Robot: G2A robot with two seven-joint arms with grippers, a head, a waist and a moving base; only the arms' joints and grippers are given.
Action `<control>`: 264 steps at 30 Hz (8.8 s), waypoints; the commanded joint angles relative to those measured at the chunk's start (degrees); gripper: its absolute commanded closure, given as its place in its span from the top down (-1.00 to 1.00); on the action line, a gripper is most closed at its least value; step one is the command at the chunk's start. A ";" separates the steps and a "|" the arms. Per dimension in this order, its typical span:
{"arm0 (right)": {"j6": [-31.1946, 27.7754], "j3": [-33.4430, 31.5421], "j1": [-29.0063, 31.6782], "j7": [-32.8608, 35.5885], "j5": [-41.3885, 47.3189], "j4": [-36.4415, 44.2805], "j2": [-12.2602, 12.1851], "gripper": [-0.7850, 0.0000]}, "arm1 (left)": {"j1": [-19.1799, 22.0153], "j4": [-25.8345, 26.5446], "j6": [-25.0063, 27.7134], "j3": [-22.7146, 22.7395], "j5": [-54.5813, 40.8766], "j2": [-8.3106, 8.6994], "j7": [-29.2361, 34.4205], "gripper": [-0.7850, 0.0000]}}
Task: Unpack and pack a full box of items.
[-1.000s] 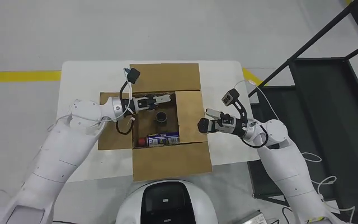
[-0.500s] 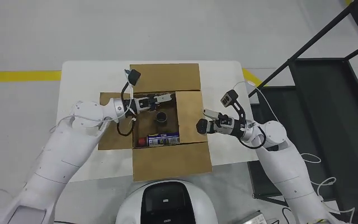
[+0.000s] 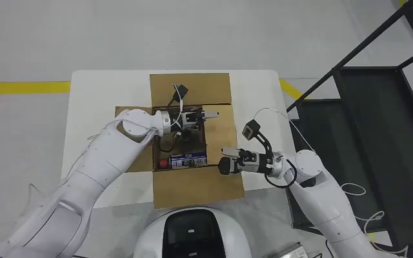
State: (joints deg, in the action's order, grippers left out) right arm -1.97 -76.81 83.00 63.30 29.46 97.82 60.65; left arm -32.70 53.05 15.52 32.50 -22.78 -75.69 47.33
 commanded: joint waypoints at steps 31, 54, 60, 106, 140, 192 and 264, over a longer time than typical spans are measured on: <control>-7.63 -2.24 8.38 -6.39 1.70 3.54 -0.73 1.00 | 2.93 -2.92 8.50 0.95 -6.50 -7.48 16.05 1.00; -17.91 -11.04 15.27 -17.35 4.71 7.02 -0.74 1.00 | -20.46 30.26 6.49 33.59 7.68 6.45 17.92 1.00; -19.31 -12.85 15.27 -23.49 1.40 6.40 -0.55 1.00 | -28.44 38.58 4.47 42.26 8.52 8.69 17.79 1.00; -10.93 -2.51 -0.48 -41.81 -15.98 -11.93 2.45 1.00 | -45.43 41.48 8.98 60.76 -0.04 13.33 13.71 1.00; -7.16 -2.01 2.13 -39.38 -26.00 -0.90 2.50 1.00 | -42.64 36.15 11.08 59.82 -1.27 14.54 13.28 1.00; 12.10 15.23 -11.13 -25.68 -59.86 7.62 3.68 1.00 | -33.74 29.66 10.00 59.68 -0.78 18.06 31.44 1.00; -8.65 42.67 -44.51 -15.57 -73.56 -25.45 14.91 1.00 | -33.74 29.66 10.00 59.68 -0.78 18.06 31.44 1.00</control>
State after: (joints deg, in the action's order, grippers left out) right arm -10.73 -34.85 39.19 47.93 -44.05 73.75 75.05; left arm -66.44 82.70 25.52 92.18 -23.57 -57.64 78.77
